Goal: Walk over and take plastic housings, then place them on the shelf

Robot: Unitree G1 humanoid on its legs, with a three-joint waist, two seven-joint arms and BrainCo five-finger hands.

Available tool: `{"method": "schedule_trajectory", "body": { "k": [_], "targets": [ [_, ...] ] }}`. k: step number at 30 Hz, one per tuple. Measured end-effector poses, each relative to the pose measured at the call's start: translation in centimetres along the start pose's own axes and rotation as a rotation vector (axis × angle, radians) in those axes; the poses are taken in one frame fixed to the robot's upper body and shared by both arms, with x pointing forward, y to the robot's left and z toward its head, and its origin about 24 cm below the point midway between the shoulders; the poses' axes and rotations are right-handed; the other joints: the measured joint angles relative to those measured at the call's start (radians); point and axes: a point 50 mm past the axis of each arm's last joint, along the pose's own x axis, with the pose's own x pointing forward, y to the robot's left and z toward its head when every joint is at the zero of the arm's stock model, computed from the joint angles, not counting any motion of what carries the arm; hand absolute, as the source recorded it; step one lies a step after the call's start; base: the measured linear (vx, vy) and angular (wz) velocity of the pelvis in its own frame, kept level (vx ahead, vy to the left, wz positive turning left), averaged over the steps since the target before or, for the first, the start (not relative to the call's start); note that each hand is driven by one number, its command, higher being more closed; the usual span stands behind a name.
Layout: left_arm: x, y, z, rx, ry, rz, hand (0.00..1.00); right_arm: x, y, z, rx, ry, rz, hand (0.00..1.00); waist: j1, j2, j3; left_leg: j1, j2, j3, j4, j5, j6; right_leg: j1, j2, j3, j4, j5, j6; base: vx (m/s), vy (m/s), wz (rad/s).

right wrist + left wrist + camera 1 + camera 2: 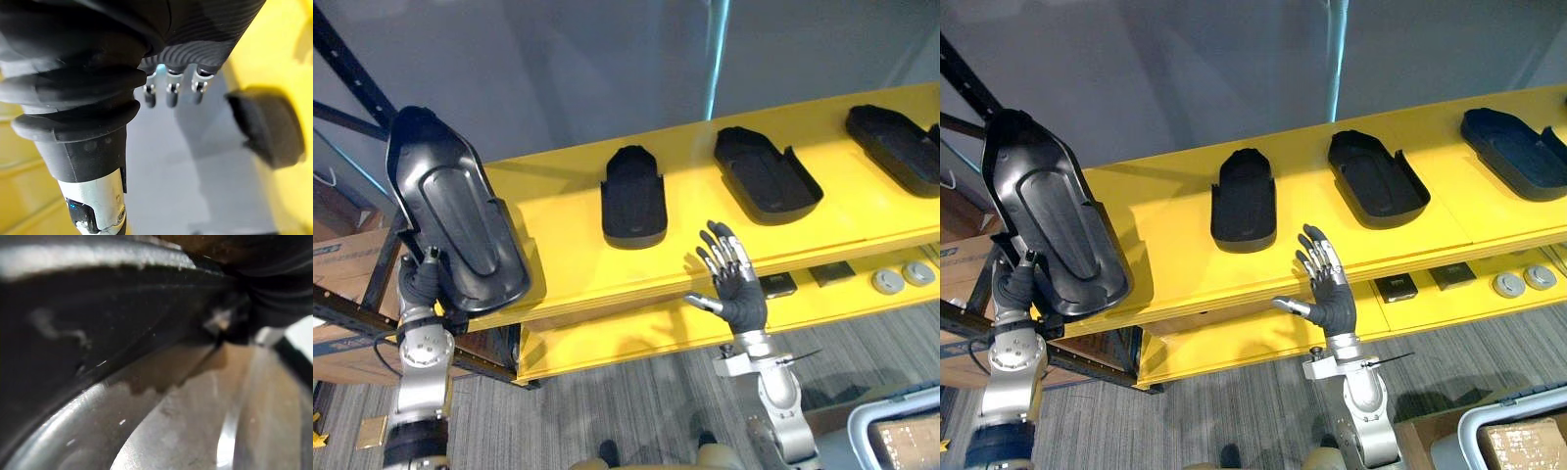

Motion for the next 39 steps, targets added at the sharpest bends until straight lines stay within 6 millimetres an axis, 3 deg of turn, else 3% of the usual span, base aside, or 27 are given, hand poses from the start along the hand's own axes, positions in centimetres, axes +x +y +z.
{"method": "schedule_trajectory", "body": {
  "k": [3,9,15,26,27,39],
  "targets": [
    [1.6,0.2,-0.9,-0.017,0.112,-0.012,1.00,-0.2,0.1,-0.3,0.001,0.042,0.026,0.00,-0.018,0.014,0.007,-0.001,0.002,0.015,-0.001,0.000,0.000,-0.010,0.002,0.017,0.000,0.003,0.001,0.00,0.001,-0.14],
    [2.0,0.4,-2.9,-0.058,0.289,-0.052,1.00,-0.5,0.2,-0.3,0.056,0.084,0.053,0.00,-0.023,0.046,0.030,-0.002,0.003,0.048,-0.002,0.000,0.000,-0.030,0.005,0.043,0.006,0.007,0.003,-0.01,0.000,-0.12],
    [3.2,2.7,-2.6,-0.066,0.304,-0.055,1.00,-0.3,0.5,1.2,0.082,0.039,0.091,0.00,-0.024,0.048,0.097,-0.038,-0.001,0.057,0.001,0.016,0.002,-0.082,0.000,0.046,0.037,0.005,0.001,-0.03,-0.011,-0.01],
    [3.2,2.4,-2.6,-0.083,0.322,-0.092,1.00,0.4,0.7,2.6,0.063,-0.018,0.127,0.00,-0.020,0.048,0.154,-0.080,-0.004,0.038,0.016,0.022,0.000,-0.124,-0.007,0.025,0.082,-0.010,-0.010,-0.01,-0.015,0.07],
    [3.2,2.4,-2.6,-0.083,0.325,-0.093,0.00,0.4,0.7,2.7,0.061,-0.023,0.131,0.00,-0.020,0.048,0.155,-0.088,-0.004,0.037,0.019,0.022,0.000,-0.132,-0.008,0.025,0.087,-0.011,-0.010,-0.03,-0.019,0.03],
    [4.1,2.2,-1.2,-0.171,0.292,-0.026,0.00,0.7,-0.1,3.5,0.017,-0.056,0.116,0.00,-0.024,0.046,0.188,-0.110,-0.006,0.064,0.032,0.027,-0.002,-0.186,-0.009,0.050,0.145,-0.025,-0.012,-0.02,-0.008,-0.03]
  ]
}}
